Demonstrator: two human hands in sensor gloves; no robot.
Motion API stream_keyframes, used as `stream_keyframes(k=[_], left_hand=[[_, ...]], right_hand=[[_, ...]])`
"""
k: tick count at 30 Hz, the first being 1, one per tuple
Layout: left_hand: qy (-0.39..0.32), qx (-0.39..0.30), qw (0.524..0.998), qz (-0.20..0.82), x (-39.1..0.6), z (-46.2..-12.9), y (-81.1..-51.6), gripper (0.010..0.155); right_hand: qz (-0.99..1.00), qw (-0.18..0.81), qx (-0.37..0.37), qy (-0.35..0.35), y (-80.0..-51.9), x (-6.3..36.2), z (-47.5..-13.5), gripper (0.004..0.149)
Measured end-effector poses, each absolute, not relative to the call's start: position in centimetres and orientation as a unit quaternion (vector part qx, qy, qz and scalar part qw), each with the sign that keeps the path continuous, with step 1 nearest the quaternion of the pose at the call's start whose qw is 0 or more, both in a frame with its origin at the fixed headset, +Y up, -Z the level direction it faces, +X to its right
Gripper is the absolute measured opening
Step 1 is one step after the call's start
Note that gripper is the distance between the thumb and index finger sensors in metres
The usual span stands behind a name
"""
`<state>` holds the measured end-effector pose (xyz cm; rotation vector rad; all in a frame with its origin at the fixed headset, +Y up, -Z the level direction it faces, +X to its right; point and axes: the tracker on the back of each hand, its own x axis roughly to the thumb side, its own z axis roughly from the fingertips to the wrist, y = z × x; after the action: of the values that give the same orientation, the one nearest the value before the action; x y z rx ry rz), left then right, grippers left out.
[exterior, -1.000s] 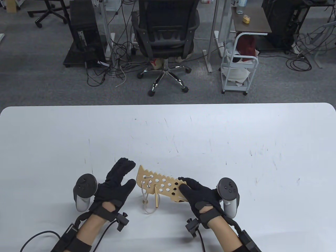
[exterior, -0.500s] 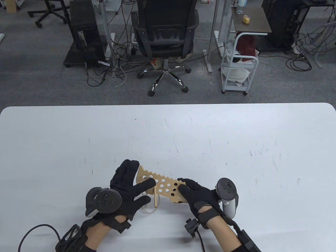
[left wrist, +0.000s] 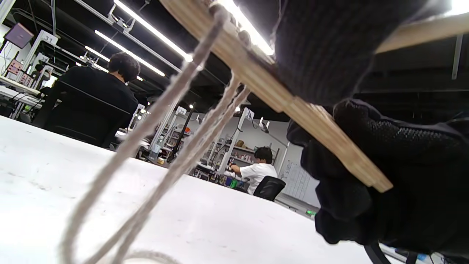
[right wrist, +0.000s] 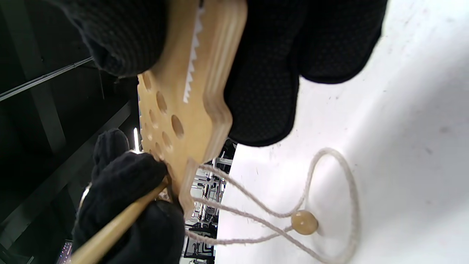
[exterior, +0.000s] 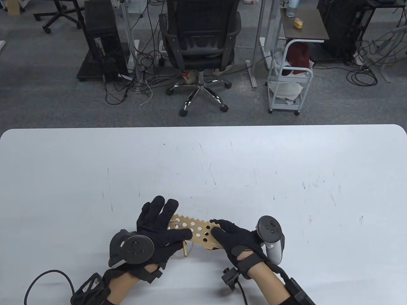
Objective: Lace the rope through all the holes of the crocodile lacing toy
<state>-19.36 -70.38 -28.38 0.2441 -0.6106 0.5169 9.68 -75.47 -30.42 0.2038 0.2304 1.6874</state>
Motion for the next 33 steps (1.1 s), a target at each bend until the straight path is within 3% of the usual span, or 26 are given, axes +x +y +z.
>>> stream_keyframes(k=[9, 33], left_hand=[[-0.281, 0.136, 0.899, 0.308, -20.5, -28.7, -70.2, 0.044], [-0.146, 0.183, 0.891, 0.389, -26.9, -31.0, -69.5, 0.046]], right_hand=[[0.745, 0.655, 0.082, 0.095, -75.5, 10.0, -30.5, 0.045], [0.776, 0.629, 0.041, 0.033, -75.3, 12.1, -31.1, 0.045]])
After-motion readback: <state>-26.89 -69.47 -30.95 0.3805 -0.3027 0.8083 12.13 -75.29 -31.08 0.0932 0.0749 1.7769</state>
